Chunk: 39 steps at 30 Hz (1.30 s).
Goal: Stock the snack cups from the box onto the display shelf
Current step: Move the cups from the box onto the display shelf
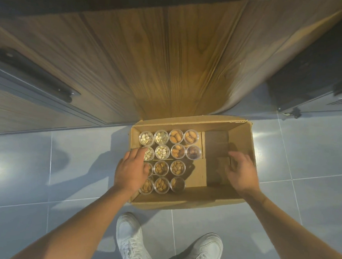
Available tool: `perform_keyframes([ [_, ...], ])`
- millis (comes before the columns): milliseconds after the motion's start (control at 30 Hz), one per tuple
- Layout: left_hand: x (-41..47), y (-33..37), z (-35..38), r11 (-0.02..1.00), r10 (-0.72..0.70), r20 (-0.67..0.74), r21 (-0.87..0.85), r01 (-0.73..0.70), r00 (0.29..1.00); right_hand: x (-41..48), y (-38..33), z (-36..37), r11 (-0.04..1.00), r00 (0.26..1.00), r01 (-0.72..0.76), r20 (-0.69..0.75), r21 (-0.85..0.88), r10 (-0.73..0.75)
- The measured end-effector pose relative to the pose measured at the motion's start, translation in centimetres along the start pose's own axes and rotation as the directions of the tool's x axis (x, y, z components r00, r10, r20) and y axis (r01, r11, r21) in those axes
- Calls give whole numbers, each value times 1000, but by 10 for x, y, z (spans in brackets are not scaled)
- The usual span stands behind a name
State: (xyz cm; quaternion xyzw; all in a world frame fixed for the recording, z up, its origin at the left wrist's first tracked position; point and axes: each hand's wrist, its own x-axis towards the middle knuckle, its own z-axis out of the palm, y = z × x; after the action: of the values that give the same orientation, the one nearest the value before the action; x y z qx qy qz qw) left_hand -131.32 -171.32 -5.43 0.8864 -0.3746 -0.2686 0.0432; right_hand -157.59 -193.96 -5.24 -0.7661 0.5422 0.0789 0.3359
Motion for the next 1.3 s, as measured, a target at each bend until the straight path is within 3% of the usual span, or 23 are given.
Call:
perform_keyframes([
  [133,20,17,19,991,114,22,72,-115,993,8,-4,41,998,970,45,241,-36,-35],
  [267,47,31,41,967,218,54,124,-223,975,34,-8,83,993,945,-58,315,-99,86],
  [467,85,27,60,904,387,40,182,-387,921,72,-10,138,998,977,3,212,-64,11],
  [767,129,63,67,822,521,47,242,-516,852,84,-16,150,1000,988,-27,149,-13,29],
  [933,147,101,75,799,496,125,323,-508,859,73,5,130,996,985,-89,148,-22,91],
  [1067,151,119,90,779,395,203,443,-444,896,64,29,113,997,993,-26,109,-76,34],
  [1300,153,128,100,705,421,180,551,-445,889,61,55,90,998,996,-21,82,-56,25],
])
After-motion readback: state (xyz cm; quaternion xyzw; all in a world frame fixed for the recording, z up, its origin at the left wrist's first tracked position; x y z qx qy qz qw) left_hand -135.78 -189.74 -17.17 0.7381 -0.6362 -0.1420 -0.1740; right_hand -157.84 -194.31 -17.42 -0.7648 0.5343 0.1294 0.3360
